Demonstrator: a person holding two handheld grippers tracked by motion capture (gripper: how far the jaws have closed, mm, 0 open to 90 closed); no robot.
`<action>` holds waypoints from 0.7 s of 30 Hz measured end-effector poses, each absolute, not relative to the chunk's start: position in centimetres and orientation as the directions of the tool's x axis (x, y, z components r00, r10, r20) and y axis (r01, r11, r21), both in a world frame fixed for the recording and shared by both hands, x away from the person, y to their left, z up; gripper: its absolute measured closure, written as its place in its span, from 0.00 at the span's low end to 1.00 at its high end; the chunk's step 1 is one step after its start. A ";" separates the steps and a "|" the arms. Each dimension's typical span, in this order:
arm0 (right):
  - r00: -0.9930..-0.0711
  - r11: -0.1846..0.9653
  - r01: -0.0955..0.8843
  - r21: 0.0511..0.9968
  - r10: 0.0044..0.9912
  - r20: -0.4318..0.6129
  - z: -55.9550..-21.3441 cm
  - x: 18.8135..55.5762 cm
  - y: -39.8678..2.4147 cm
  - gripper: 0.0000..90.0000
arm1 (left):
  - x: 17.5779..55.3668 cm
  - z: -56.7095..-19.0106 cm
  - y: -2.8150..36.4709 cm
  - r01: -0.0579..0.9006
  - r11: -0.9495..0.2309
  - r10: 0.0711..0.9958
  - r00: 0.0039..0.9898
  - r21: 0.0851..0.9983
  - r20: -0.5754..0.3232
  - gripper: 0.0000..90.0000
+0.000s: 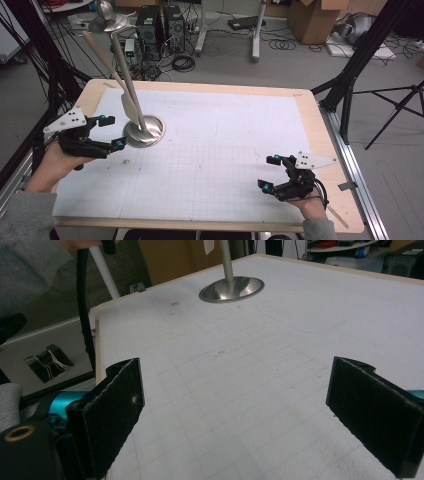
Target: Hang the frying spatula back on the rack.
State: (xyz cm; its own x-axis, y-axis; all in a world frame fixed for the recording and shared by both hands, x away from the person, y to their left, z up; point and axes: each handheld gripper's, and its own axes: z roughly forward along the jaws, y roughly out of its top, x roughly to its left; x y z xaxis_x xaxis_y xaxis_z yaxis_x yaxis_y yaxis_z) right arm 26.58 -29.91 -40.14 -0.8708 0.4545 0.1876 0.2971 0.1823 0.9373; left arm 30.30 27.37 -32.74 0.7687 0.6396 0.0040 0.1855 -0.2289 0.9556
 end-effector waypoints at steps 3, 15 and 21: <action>-0.871 0.178 0.300 0.937 0.453 0.192 -40.1 26.6 -29.8 0.08 | 29.8 -33.5 27.1 0.169 -0.224 0.641 0.768 0.960 0.014 0.17; -0.880 0.203 0.294 0.934 0.439 0.182 -40.1 26.8 -29.0 0.08 | 28.4 -36.2 27.9 0.207 -0.227 0.700 0.714 0.952 0.011 0.11; -0.876 0.206 0.304 0.930 0.444 0.188 -40.1 26.8 -28.9 0.08 | 27.8 -37.1 29.0 0.211 -0.213 0.727 0.686 0.954 0.010 0.11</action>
